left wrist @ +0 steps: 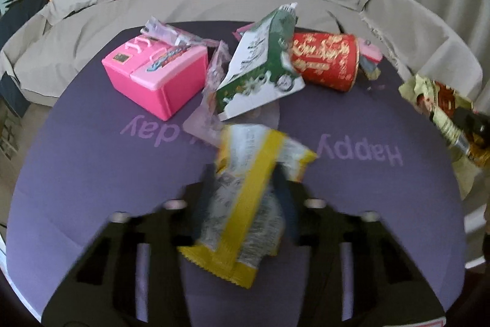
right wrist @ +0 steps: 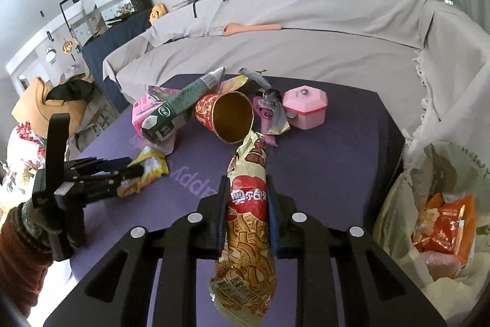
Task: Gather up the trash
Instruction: 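Grasp the patterned snack wrapper with the right tool while the left grasps the yellow wrapper, then carry both wrappers to the trash bag while the left tool releases the yellow wrapper, then lower the patterned wrapper into the trash bag and open the right tool, then move both tools back toward the green tube and pink items on the table, then grasp the milk carton with the left tool while the right grasps the red can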
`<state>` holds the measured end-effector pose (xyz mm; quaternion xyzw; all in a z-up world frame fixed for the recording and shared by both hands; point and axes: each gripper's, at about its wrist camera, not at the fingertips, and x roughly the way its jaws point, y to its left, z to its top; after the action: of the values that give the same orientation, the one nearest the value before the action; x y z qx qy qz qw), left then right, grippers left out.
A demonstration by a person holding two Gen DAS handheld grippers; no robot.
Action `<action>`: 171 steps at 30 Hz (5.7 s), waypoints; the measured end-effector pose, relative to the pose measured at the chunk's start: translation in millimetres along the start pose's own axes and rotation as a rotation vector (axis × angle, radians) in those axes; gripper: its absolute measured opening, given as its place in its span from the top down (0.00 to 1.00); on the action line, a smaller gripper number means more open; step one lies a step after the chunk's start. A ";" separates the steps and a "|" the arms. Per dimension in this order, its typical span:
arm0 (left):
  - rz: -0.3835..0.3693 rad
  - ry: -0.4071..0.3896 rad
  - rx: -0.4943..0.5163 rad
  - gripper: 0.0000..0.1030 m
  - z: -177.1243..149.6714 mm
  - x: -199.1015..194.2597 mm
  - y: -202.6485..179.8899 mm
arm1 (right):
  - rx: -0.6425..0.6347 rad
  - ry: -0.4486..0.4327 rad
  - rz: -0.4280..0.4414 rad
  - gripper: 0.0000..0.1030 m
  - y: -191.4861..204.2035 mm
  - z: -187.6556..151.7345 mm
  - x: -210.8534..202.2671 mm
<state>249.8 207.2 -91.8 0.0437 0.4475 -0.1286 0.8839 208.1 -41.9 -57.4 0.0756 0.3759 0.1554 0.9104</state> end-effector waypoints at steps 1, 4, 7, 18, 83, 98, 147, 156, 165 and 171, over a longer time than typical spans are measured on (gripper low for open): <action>0.009 -0.007 0.003 0.79 2.0 -5.1 -2.4 | -0.006 -0.012 -0.003 0.79 -1.3 -0.3 -5.1; 0.015 -0.048 0.035 0.80 7.8 -24.8 -15.1 | -0.026 -0.042 -0.007 0.79 -1.4 -1.1 -16.7; 0.019 -0.087 0.046 0.80 16.5 -43.8 -27.1 | -0.033 -0.085 -0.006 0.79 -5.9 2.4 -35.2; -0.104 -0.315 0.004 0.80 74.9 -124.6 -99.8 | -0.054 -0.276 -0.061 0.79 -36.4 24.8 -124.5; -0.331 -0.156 0.029 0.44 65.0 9.5 -247.4 | 0.210 0.035 -0.175 0.79 -217.3 -52.5 -16.0; -0.279 -0.201 -0.048 0.43 44.1 0.8 -186.3 | 0.203 0.051 -0.267 0.49 -206.5 -50.6 -25.7; -0.239 -0.088 -0.041 0.38 125.5 62.0 5.5 | 0.053 0.108 0.042 0.42 -66.9 31.8 82.8; -0.264 0.031 -0.095 0.35 139.8 98.2 18.8 | 0.015 0.053 0.028 0.42 -71.4 54.4 71.5; -0.342 0.040 -0.099 0.38 103.7 71.9 -3.5 | 0.017 0.093 0.010 0.42 -63.8 61.2 92.2; -0.383 0.025 -0.086 0.37 71.7 47.5 -6.5 | -0.010 0.100 0.012 0.42 -55.9 59.4 94.6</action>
<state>330.8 178.3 -87.0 -0.0786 0.4636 -0.2746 0.8387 326.1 -63.6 -92.2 0.0654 0.4195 0.1666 0.8899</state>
